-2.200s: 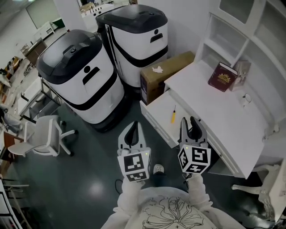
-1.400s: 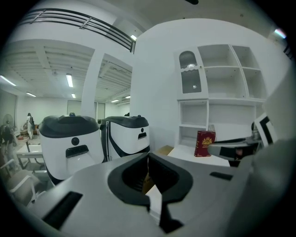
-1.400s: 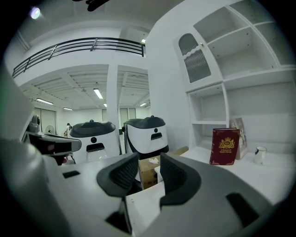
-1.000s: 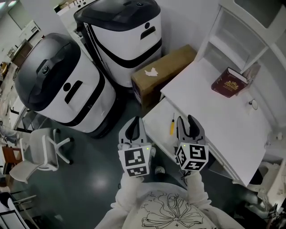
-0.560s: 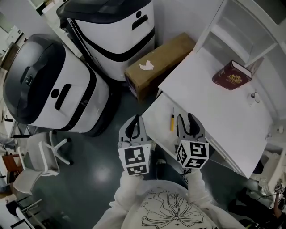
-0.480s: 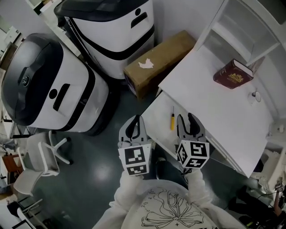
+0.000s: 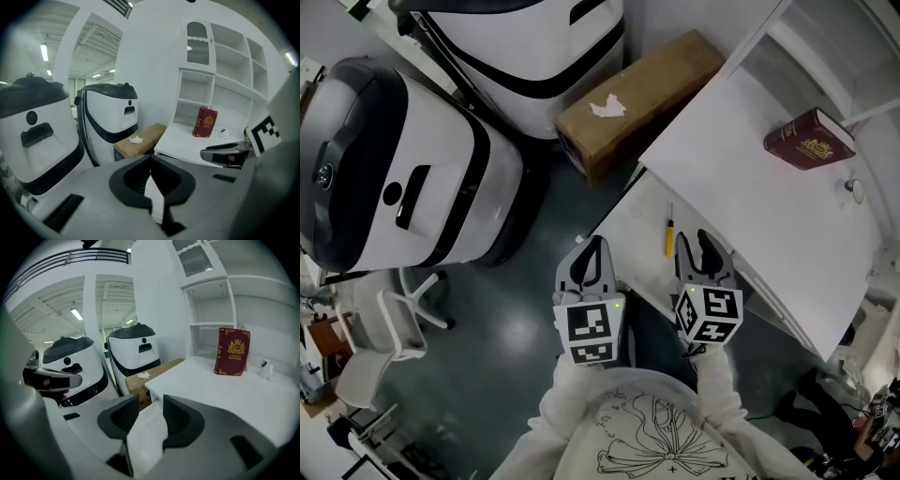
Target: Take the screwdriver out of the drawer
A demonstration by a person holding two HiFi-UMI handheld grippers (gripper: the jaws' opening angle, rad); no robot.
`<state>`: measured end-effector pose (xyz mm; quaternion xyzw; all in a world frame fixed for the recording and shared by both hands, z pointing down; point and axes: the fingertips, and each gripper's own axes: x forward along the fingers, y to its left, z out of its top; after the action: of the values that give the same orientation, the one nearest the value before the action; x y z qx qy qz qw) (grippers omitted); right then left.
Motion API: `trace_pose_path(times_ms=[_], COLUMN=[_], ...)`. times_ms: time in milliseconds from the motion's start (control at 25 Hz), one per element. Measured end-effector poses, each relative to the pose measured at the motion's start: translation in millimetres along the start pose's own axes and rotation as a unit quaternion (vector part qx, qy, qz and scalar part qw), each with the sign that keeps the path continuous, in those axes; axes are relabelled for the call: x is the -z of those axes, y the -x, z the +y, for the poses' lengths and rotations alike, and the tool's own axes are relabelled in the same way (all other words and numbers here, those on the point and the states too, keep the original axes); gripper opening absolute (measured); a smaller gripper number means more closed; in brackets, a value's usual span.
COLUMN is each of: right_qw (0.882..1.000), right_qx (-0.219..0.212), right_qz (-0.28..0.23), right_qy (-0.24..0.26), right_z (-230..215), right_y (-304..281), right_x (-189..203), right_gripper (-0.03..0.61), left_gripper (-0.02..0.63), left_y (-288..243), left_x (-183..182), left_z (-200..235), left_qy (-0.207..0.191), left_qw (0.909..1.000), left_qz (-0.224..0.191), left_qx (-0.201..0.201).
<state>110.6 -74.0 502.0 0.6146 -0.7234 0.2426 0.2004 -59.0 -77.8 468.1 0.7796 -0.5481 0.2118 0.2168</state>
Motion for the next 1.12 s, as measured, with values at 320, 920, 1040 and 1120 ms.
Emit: trace_pose_path(times_ms=[320,920,1040,1120], right_qw=[0.999,0.991,0.989,0.988], right_qx=[-0.009,-0.016,-0.014,-0.012], right_qz=[0.037,0.132,0.145,0.154], right_qy=[-0.001,-0.02,-0.025,-0.028], right_z=[-6,-25,-30,-33], right_y=[-27,-85,-94,-100], right_x=[23,100,113,121], right_gripper=[0.155,0.155,0.155,0.155], left_gripper=[0.008,0.008,0.008,0.008], left_y=[-23,-60,-67,-71], left_x=[15,61,68,73], left_z=[1,8,8,7], left_qy=[0.005,0.024,0.027,0.029], left_qw=[0.9997,0.996,0.9954,0.9948], left_qz=[0.024,0.086,0.092,0.097], left_qx=[0.001,-0.01,-0.01,-0.01])
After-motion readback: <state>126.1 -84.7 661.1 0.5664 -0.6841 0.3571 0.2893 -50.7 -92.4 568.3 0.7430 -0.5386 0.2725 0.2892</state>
